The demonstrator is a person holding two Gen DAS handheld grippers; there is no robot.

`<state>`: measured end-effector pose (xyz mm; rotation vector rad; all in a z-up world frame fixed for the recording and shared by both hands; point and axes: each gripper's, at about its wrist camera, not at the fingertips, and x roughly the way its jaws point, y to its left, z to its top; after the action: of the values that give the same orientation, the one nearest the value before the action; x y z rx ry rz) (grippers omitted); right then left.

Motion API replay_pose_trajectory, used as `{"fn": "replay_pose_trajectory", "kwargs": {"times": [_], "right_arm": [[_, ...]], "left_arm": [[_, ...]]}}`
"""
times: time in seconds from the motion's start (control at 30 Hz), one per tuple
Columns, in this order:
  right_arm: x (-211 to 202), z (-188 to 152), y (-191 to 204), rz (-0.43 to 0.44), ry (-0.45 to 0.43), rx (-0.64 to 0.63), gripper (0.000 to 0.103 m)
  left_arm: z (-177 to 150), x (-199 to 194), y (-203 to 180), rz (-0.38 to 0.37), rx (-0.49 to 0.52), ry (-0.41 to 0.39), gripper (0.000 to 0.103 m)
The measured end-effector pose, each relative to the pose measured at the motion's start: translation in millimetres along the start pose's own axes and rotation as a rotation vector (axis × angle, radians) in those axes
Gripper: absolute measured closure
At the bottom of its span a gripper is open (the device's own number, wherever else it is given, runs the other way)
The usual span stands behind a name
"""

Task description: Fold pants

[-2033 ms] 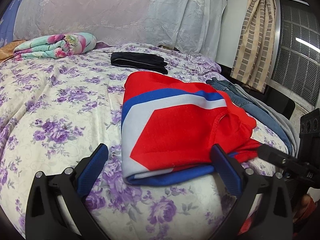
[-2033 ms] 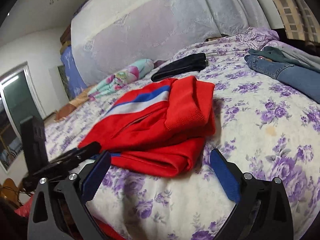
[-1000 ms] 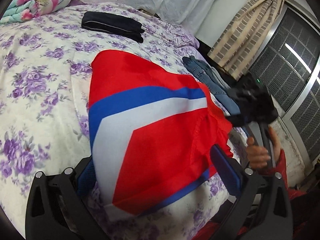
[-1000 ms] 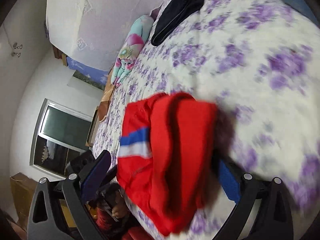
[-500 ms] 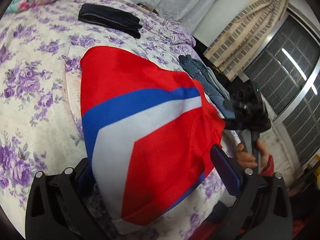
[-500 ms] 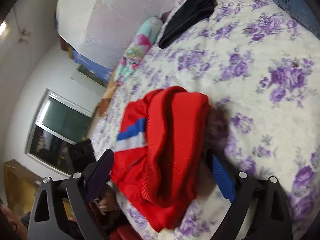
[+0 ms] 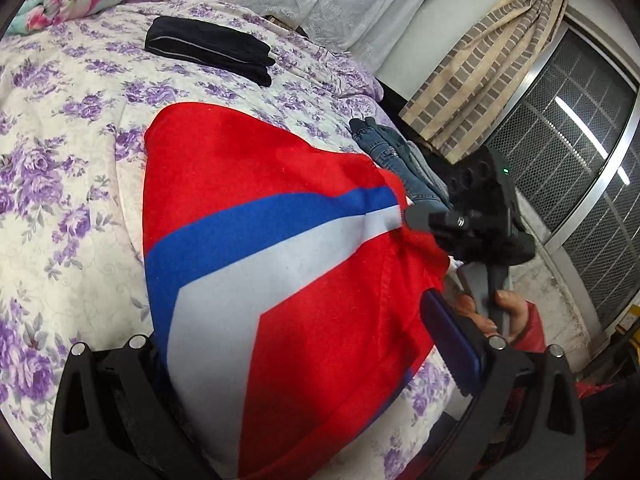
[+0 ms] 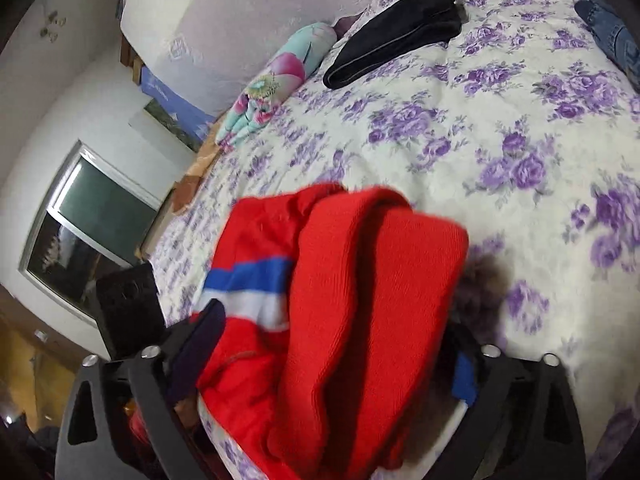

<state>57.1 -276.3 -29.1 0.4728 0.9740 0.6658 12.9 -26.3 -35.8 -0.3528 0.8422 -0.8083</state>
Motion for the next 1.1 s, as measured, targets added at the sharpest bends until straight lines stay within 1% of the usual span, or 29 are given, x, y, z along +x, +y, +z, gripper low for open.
{"fn": "replay_pose_trajectory", "kwargs": {"times": [0.07, 0.1, 0.13, 0.17, 0.2, 0.23, 0.27, 0.37, 0.43, 0.47, 0.57, 0.63, 0.73, 0.83, 0.87, 0.9, 0.97, 1.03, 1.1], "right_arm": [[0, -5, 1, -0.034, -0.014, -0.008, 0.026], [0, -4, 3, -0.043, -0.022, -0.006, 0.028], [0, -5, 4, -0.05, -0.031, -0.003, 0.032], [1, -6, 7, -0.065, -0.045, -0.012, 0.036], [2, -7, 14, -0.102, -0.059, -0.041, 0.038], [5, -6, 19, -0.126, -0.067, -0.068, 0.04], [5, -9, 30, -0.177, -0.084, -0.127, 0.041], [0, -22, 51, -0.279, -0.14, -0.244, 0.044], [-6, -29, 63, -0.312, -0.183, -0.289, 0.048], [-10, -33, 70, -0.316, -0.21, -0.311, 0.049], [-24, -36, 86, -0.29, -0.262, -0.345, 0.05], [-32, -30, 94, -0.279, -0.276, -0.364, 0.05], [-42, -12, 101, -0.276, -0.285, -0.383, 0.05], [-43, 16, 93, -0.258, -0.276, -0.34, 0.052], [-40, 29, 84, -0.241, -0.267, -0.306, 0.054], [-38, 33, 81, -0.233, -0.263, -0.285, 0.055], [-31, 52, 60, -0.195, -0.245, -0.205, 0.058], [-23, 62, 50, -0.193, -0.232, -0.167, 0.059], [-15, 78, 45, -0.212, -0.22, -0.165, 0.06]], "left_arm": [[0, -1, 0, -0.001, -0.004, -0.01, 0.005], [0, -1, 0, 0.002, -0.008, -0.017, 0.008], [1, -1, 1, 0.021, -0.013, -0.026, 0.011], [1, 0, 0, 0.053, -0.017, -0.031, 0.022], [2, 0, -1, 0.088, -0.017, -0.035, 0.031], [3, 0, -5, 0.122, -0.005, -0.04, 0.034], [4, 0, -8, 0.134, 0.005, -0.043, 0.038], [3, -5, -19, 0.176, 0.048, -0.063, 0.047], [2, -9, -27, 0.2, 0.08, -0.081, 0.051], [1, -11, -31, 0.21, 0.097, -0.09, 0.052], [6, -18, -43, 0.238, 0.16, -0.115, 0.055], [18, -20, -51, 0.245, 0.191, -0.13, 0.057], [42, -21, -58, 0.267, 0.233, -0.156, 0.058], [72, -17, -56, 0.272, 0.248, -0.169, 0.059], [79, -14, -54, 0.274, 0.244, -0.164, 0.06], [87, -9, -50, 0.273, 0.236, -0.156, 0.06], [99, 2, -37, 0.274, 0.214, -0.132, 0.061], [110, 14, -25, 0.28, 0.199, -0.105, 0.063], [121, 23, -21, 0.289, 0.203, -0.096, 0.064]]}}
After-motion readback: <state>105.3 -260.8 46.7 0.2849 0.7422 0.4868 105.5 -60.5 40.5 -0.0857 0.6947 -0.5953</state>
